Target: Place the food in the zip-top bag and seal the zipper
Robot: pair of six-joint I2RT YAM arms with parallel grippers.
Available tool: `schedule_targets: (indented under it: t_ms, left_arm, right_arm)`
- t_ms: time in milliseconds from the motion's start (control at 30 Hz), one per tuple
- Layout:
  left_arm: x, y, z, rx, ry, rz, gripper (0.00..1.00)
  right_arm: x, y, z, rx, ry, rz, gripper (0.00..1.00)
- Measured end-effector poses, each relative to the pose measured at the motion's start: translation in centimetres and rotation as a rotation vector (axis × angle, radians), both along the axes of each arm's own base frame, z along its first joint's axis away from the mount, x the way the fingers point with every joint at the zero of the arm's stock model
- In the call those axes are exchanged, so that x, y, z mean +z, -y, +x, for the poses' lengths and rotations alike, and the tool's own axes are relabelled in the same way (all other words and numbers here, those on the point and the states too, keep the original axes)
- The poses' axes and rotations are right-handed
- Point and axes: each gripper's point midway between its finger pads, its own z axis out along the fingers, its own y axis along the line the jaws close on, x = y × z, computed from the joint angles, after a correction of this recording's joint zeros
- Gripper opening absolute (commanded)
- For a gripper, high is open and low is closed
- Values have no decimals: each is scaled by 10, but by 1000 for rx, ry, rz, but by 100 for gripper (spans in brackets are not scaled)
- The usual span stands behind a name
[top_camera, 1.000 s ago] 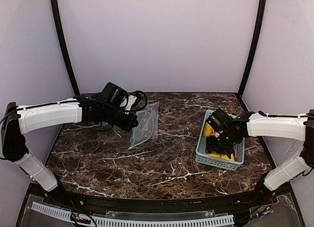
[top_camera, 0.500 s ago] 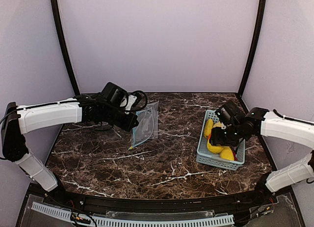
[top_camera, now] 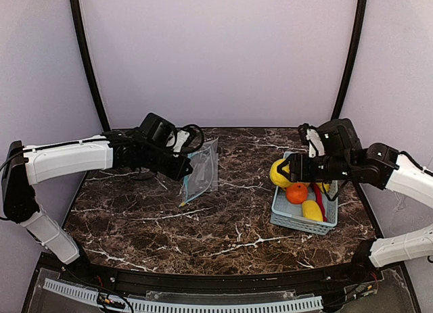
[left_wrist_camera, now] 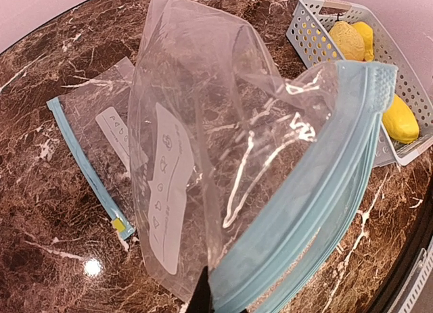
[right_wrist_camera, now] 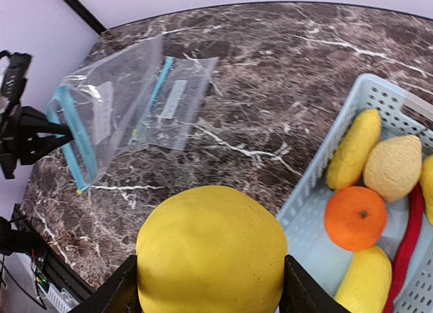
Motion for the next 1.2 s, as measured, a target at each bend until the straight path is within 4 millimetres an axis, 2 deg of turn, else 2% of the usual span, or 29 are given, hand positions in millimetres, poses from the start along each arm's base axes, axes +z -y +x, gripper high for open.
schedule_targets:
  t_ms: [133,333,400,600,733,867,1200]
  left_arm:
    - [1,2,-1,-7,-1,-10,1]
    - [3,6,-4,-25,-16,-34,1]
    - [3,8,-5,-29,-22,-40,1]
    - [5,10,-6,-37,-27,-57,1]
    - [6,10,-7,-38,-28,-61,1]
    - [5,5,-4,-17,-32,-55,1]
    - [4,-6,5,31,-26,-40,1]
  right_arm:
    - [16,-42,-15,157,52,75,54]
    - [40,-127,-38,427,121,241,54]
    - [42,-150,-38,480,130,277,54]
    - [38,-197,-34,584,132,353,54]
    - [39,-217,-30,623,142,389,53]
    - [36,-227,-22,614,145,388,53]
    - [30,-231,-9,552,178,367,53]
